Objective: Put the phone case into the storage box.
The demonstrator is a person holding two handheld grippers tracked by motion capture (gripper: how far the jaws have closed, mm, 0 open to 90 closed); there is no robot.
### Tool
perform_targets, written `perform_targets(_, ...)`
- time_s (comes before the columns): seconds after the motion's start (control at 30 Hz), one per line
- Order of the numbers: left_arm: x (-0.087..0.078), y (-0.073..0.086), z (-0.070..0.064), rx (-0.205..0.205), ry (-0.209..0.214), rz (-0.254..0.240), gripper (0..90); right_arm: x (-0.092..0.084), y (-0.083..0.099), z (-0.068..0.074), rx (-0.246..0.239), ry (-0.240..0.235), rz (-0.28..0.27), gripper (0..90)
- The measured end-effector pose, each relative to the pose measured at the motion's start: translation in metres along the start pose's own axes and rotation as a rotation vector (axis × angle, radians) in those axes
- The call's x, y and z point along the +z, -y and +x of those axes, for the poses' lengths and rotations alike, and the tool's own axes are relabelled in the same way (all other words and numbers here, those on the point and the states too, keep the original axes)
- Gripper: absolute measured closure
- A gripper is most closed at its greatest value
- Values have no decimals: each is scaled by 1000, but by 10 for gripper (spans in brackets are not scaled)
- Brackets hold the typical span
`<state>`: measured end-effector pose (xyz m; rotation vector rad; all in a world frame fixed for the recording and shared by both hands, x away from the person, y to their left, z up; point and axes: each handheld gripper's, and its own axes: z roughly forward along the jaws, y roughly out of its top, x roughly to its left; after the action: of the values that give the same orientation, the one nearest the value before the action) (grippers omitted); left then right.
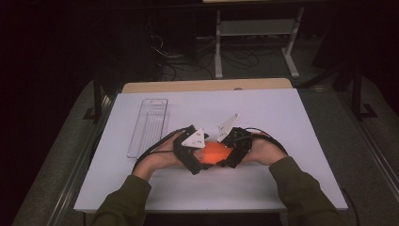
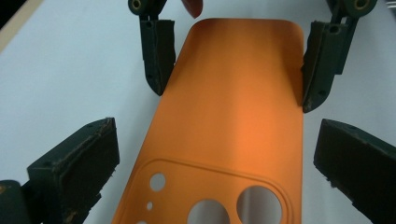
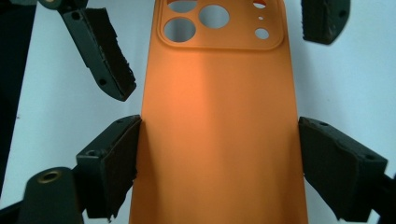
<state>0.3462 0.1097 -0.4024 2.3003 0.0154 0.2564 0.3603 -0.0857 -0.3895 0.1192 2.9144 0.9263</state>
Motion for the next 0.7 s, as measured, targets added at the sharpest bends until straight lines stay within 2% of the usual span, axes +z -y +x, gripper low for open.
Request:
perform_targets(0.1, 2, 2, -2, -29, 32, 13, 0, 1, -1, 3, -19, -4, 3, 151)
perform_targets(0.43, 7, 4, -3, -55, 75, 35, 0, 0, 0, 4, -37, -14, 5, 150)
perform_targets(0.5, 6, 4, -3, -44, 62, 35, 90, 0, -1, 5, -39, -15, 1, 150)
perform_targets(0.53, 6, 4, -3, -44, 64, 35, 105, 0, -1, 5, -42, -16, 1, 151)
perform_targets(0.7, 6, 4, -4, -47, 70, 34, 107, -1, -2, 6, -47, -17, -1, 151)
